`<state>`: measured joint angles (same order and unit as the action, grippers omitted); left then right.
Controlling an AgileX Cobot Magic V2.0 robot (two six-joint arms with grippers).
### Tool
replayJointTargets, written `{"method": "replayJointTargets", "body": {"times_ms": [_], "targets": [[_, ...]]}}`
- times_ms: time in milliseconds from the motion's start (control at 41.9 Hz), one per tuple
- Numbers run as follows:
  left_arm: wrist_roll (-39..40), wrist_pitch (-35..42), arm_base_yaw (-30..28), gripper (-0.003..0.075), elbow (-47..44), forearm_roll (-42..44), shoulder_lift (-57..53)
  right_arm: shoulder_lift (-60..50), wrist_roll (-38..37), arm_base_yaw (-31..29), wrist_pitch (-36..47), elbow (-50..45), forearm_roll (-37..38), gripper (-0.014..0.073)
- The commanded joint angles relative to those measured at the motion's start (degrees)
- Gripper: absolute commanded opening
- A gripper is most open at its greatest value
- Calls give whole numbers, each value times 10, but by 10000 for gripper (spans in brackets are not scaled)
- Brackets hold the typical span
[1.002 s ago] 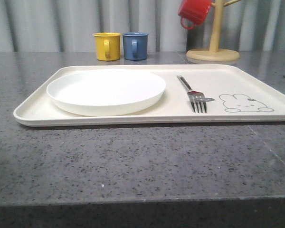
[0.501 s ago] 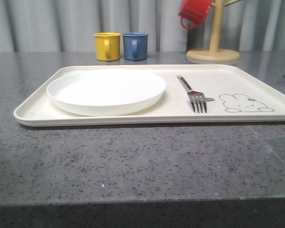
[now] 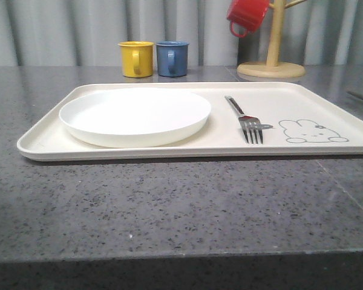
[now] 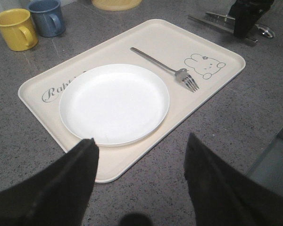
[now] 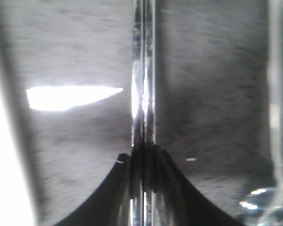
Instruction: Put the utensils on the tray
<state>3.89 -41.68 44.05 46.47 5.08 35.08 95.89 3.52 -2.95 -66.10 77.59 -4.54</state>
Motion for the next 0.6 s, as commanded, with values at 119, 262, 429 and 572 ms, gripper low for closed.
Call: {"method": "replayJointTargets", "body": {"times_ms": [119,262,429,572], "targets": [[6,45,4,408,15,-2,2,-32,-2,89,-37,65,-74,-13],[6,45,4,408,15,-2,2,-15,-41,128,-22,65,-97,-13],[6,45,4,408,15,-2,2,11,-109,153,25,65,-105,-10],[6,45,4,408,15,-2,2,27,-137,158,50,65,-110,45]]}}
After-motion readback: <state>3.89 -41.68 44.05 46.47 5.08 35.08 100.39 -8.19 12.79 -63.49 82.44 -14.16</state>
